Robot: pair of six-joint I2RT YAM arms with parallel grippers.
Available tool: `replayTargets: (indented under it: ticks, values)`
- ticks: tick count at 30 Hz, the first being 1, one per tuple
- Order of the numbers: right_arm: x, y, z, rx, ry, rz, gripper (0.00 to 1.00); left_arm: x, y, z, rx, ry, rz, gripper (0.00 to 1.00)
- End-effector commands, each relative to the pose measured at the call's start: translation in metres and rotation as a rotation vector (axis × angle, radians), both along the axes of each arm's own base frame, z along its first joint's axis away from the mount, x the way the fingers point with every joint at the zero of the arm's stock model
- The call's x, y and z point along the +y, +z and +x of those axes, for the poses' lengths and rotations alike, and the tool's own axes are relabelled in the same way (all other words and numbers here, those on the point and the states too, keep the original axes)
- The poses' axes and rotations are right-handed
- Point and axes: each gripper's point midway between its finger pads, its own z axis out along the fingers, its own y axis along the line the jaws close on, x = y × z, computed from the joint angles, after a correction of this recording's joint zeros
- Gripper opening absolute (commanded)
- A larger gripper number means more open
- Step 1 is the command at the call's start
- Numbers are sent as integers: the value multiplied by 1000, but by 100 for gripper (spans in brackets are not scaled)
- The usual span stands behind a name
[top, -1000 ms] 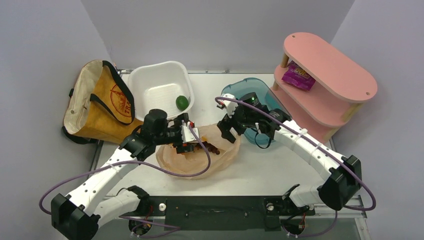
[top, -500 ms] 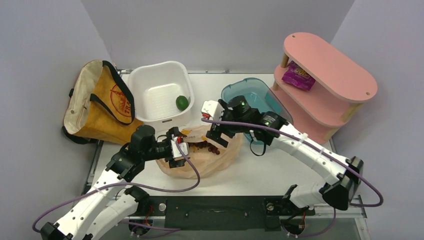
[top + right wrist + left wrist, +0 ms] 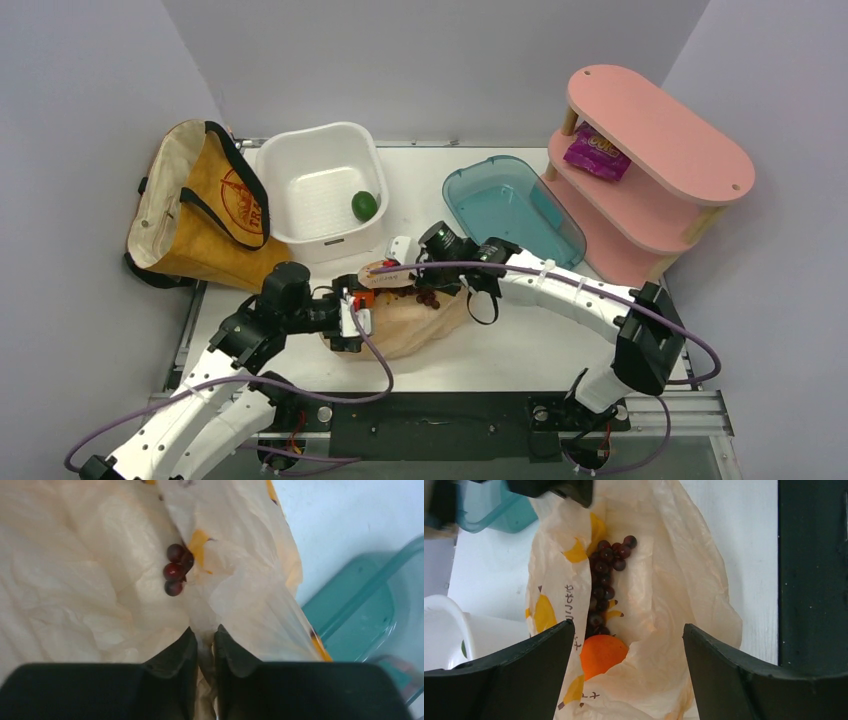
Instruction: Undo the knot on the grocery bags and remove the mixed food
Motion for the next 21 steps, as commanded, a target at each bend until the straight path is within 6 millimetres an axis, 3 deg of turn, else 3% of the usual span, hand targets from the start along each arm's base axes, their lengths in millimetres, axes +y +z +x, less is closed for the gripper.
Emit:
replayTargets:
  ticks: [1, 5, 9, 10, 14, 16, 18, 20, 21]
  values:
    - [2, 40, 40, -24, -171, 163, 0, -7, -9, 3, -52, -90, 42, 77]
    - [8, 56, 38, 168, -197, 334, 0, -21, -1, 27, -102, -70, 60, 77]
    - [12, 57, 28, 246, -167, 378, 0, -38, 9, 48, -94, -40, 61, 83]
    - [13, 56, 27, 255, -162, 381, 0, -41, 0, 48, -64, -57, 89, 83]
    - [20, 62, 21, 290, -130, 413, 0, -55, -6, 63, -61, -41, 103, 86]
    - [22, 63, 20, 294, -123, 419, 0, -61, -5, 70, -47, -22, 72, 79]
    - [21, 62, 20, 301, -121, 420, 0, -66, -6, 75, -51, -16, 49, 65]
    - [21, 62, 20, 307, -120, 422, 0, -68, -13, 82, -57, -1, 48, 49]
    - [21, 61, 20, 311, -124, 423, 0, -67, -23, 84, -45, 10, 68, 47]
